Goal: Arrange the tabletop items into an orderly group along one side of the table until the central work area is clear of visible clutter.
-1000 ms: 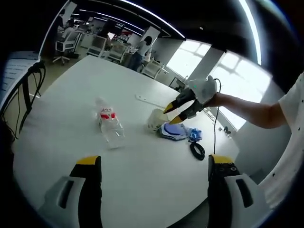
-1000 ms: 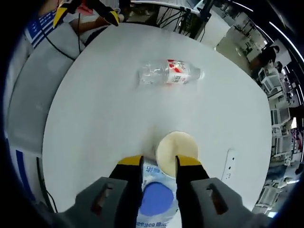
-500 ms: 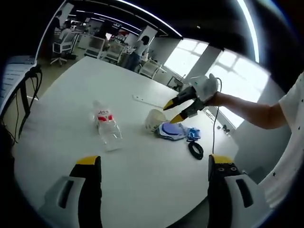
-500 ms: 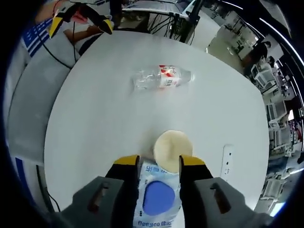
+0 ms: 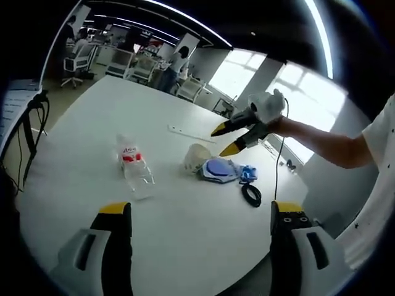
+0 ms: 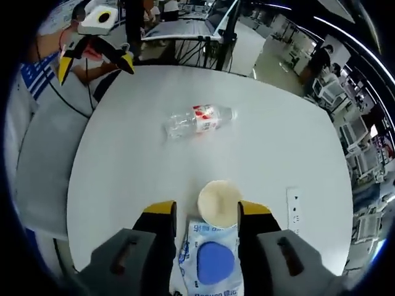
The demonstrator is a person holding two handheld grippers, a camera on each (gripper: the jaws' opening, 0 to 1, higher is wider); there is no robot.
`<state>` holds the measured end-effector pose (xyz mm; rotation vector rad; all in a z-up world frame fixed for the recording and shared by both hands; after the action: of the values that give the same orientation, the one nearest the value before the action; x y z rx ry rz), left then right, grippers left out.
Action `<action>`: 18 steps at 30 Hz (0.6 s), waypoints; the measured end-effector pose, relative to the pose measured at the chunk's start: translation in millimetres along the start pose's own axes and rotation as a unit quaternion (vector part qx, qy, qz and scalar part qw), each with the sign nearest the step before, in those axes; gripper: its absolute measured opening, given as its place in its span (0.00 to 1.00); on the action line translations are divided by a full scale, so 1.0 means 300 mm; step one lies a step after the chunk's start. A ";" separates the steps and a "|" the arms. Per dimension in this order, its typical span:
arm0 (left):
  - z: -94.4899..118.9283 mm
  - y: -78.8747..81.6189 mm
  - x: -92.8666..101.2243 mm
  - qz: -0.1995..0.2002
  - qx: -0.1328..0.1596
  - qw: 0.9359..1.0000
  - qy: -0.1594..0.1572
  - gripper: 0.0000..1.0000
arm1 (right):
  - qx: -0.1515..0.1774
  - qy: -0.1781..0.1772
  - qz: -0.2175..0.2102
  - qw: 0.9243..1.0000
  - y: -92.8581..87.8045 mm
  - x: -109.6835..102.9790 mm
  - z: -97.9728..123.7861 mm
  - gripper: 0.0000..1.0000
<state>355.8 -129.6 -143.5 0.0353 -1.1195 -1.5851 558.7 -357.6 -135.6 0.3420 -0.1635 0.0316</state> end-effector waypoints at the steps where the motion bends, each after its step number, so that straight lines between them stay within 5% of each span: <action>1: 0.001 0.003 -0.001 -0.001 0.000 1.000 -0.001 0.96 | 0.003 -0.002 -0.004 1.000 0.003 0.001 0.004 0.38; 18: 0.010 0.028 0.000 -0.016 -0.001 1.000 -0.014 0.96 | 0.088 0.024 -0.124 0.988 0.099 0.001 0.060 0.44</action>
<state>360.4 -126.9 -136.3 0.0288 -1.1443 -1.6203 554.6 -335.6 -109.1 0.5345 -0.0693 -0.1928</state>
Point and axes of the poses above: the point that each gripper's makers call its tool centre point, and the gripper's own axes: z roughly backward along the fingers, x roughly to its right, y roughly out of its top, the point moved 8 cm from there along z, roughly backward along the fingers, and after that the axes turned 10 degrees about -x, right-handed, at the moved point
